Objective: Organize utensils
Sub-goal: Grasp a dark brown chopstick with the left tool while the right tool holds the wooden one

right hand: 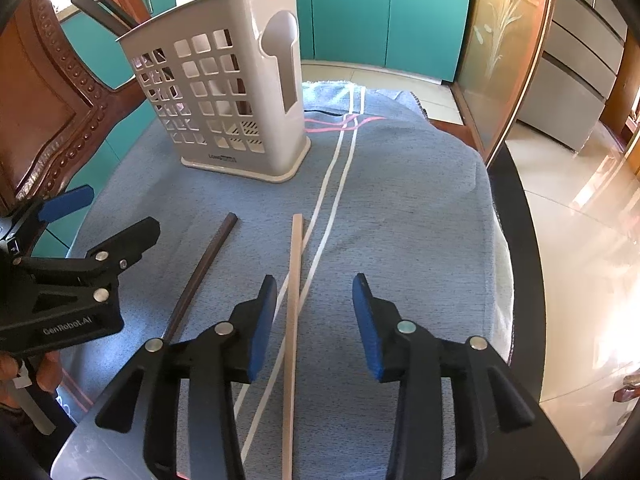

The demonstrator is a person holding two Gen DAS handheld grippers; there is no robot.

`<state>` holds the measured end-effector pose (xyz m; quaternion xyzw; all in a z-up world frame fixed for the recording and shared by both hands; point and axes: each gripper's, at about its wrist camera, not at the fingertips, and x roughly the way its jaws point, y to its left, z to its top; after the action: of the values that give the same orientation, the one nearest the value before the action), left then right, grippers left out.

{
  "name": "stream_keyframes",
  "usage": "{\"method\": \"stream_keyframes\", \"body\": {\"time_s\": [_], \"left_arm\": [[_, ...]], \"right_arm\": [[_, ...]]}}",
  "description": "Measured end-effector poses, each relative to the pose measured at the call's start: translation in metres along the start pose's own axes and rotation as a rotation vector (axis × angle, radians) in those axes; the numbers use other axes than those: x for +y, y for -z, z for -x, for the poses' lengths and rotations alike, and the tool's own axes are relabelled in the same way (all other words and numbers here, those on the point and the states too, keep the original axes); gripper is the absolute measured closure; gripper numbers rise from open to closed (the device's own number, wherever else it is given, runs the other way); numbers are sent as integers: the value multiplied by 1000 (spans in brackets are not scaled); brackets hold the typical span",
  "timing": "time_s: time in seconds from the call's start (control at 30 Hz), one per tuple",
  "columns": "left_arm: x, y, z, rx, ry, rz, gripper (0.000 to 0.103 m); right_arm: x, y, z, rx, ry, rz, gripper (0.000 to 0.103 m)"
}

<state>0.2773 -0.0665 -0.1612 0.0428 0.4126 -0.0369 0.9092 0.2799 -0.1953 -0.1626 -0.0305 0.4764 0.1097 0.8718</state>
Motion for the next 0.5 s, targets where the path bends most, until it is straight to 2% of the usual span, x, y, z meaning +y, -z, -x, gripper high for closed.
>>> {"method": "stream_keyframes", "body": {"time_s": [0.17, 0.4, 0.5], "left_arm": [[8, -1, -3, 19, 49, 52, 4], [0, 0, -3, 13, 51, 16, 4], [-3, 1, -5, 15, 38, -2, 4]], "right_arm": [[-1, -1, 0, -2, -2, -3, 61], [2, 0, 0, -1, -3, 5, 61], [2, 0, 0, -1, -2, 4, 57]]}}
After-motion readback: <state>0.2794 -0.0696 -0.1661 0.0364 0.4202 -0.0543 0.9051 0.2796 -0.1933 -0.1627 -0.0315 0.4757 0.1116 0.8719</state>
